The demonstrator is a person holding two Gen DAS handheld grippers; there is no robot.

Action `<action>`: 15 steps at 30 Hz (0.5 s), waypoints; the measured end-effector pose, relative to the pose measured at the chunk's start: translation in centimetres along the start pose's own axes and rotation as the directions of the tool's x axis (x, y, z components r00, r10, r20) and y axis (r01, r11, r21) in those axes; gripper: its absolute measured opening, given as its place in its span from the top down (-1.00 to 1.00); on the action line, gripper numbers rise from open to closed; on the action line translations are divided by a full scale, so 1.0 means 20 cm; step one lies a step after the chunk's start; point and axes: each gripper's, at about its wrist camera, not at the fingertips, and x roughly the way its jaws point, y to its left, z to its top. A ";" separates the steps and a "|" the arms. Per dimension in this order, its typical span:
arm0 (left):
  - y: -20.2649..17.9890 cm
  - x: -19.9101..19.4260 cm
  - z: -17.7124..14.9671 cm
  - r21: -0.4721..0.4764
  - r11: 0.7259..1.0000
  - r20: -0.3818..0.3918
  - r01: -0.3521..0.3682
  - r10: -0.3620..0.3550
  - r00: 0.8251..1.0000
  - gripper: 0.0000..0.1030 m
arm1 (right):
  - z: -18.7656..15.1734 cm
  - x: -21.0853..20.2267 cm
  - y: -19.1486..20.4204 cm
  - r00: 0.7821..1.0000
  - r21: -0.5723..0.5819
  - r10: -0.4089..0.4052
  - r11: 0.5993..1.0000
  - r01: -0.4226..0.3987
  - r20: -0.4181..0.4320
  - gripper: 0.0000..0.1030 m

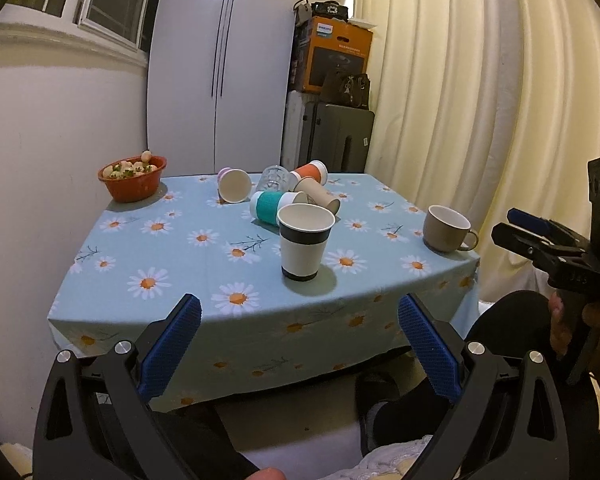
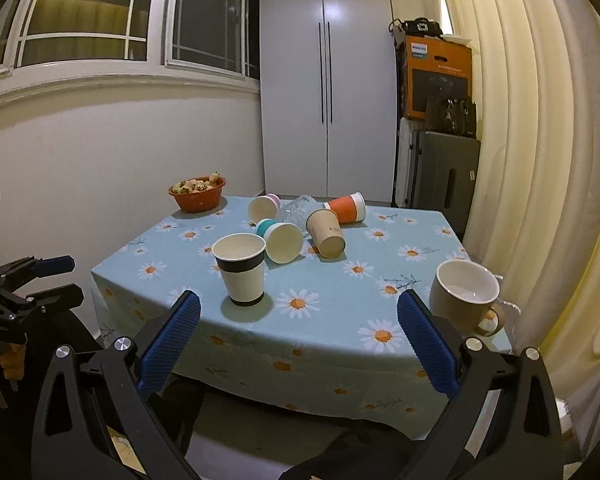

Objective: Flip cup upright

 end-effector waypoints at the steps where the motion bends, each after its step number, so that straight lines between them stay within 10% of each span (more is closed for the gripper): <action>1: 0.00 0.00 0.00 -0.001 1.000 -0.003 0.003 -0.003 1.000 -0.87 | 0.00 0.01 -0.01 1.000 0.009 0.001 1.000 -0.001 -0.003 -0.90; 15: -0.02 0.03 -0.01 0.005 1.000 -0.019 0.005 -0.005 1.000 -0.87 | -0.01 0.04 -0.02 0.999 0.020 -0.004 1.000 0.005 -0.040 -0.90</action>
